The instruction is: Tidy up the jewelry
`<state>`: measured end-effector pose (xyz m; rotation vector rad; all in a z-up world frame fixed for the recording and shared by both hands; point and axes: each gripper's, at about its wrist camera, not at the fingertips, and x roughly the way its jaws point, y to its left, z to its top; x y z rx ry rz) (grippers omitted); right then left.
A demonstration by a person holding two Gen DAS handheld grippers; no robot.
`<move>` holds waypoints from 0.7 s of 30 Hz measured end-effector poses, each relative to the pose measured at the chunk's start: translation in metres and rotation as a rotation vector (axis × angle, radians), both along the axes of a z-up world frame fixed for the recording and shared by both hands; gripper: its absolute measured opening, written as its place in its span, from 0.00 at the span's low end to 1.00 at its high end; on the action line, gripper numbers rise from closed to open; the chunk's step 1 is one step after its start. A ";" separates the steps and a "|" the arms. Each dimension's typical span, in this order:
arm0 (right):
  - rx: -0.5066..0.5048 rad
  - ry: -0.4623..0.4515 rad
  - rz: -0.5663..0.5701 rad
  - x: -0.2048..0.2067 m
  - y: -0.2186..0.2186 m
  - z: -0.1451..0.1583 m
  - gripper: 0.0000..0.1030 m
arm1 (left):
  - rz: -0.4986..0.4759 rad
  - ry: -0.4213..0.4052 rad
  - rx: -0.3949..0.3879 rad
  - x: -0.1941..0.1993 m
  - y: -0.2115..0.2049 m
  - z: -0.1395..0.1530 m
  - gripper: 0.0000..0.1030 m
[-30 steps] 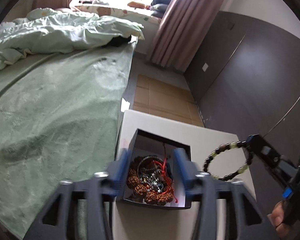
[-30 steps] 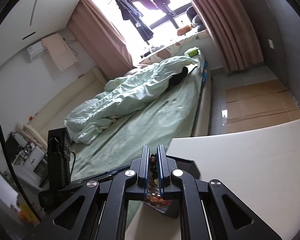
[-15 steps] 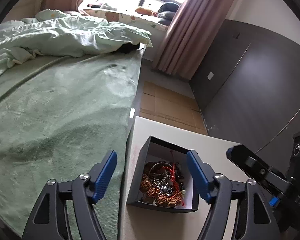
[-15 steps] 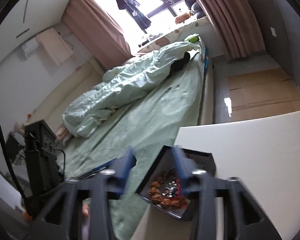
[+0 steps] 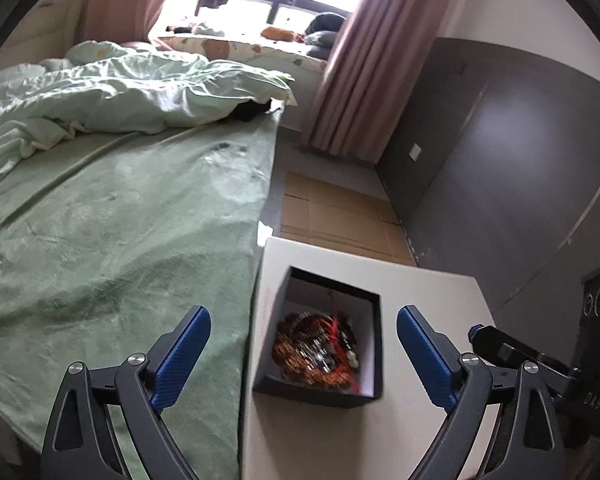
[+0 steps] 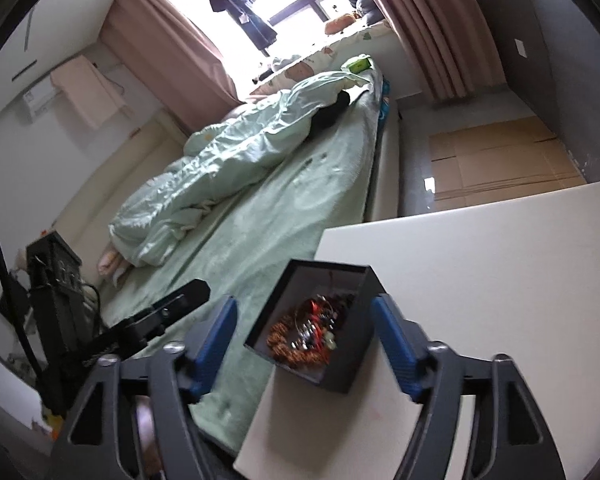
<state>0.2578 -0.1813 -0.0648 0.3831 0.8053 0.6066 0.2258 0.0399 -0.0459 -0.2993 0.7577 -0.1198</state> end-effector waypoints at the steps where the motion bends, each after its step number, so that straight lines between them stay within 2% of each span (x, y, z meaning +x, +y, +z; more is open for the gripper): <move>1: 0.001 0.011 0.013 -0.004 -0.002 0.000 0.71 | -0.005 0.002 0.007 -0.003 -0.002 0.001 0.92; 4: -0.035 0.027 0.027 -0.013 -0.004 0.001 0.73 | -0.008 -0.027 0.031 -0.018 -0.007 0.012 0.92; 6: -0.076 0.026 0.021 -0.019 -0.006 0.004 0.83 | 0.003 -0.049 0.051 -0.028 -0.009 0.021 0.93; 7: -0.086 0.026 0.021 -0.022 -0.007 0.007 0.92 | -0.001 -0.049 0.053 -0.032 -0.010 0.024 0.95; 8: -0.086 0.024 0.023 -0.024 -0.008 0.010 0.96 | -0.005 -0.047 0.057 -0.036 -0.012 0.027 0.98; 12: -0.104 -0.011 0.017 -0.044 -0.017 0.023 1.00 | -0.006 -0.067 0.082 -0.058 -0.020 0.042 1.00; 21: -0.154 -0.052 -0.028 -0.092 -0.036 0.041 1.00 | -0.013 -0.109 0.126 -0.115 -0.041 0.063 1.00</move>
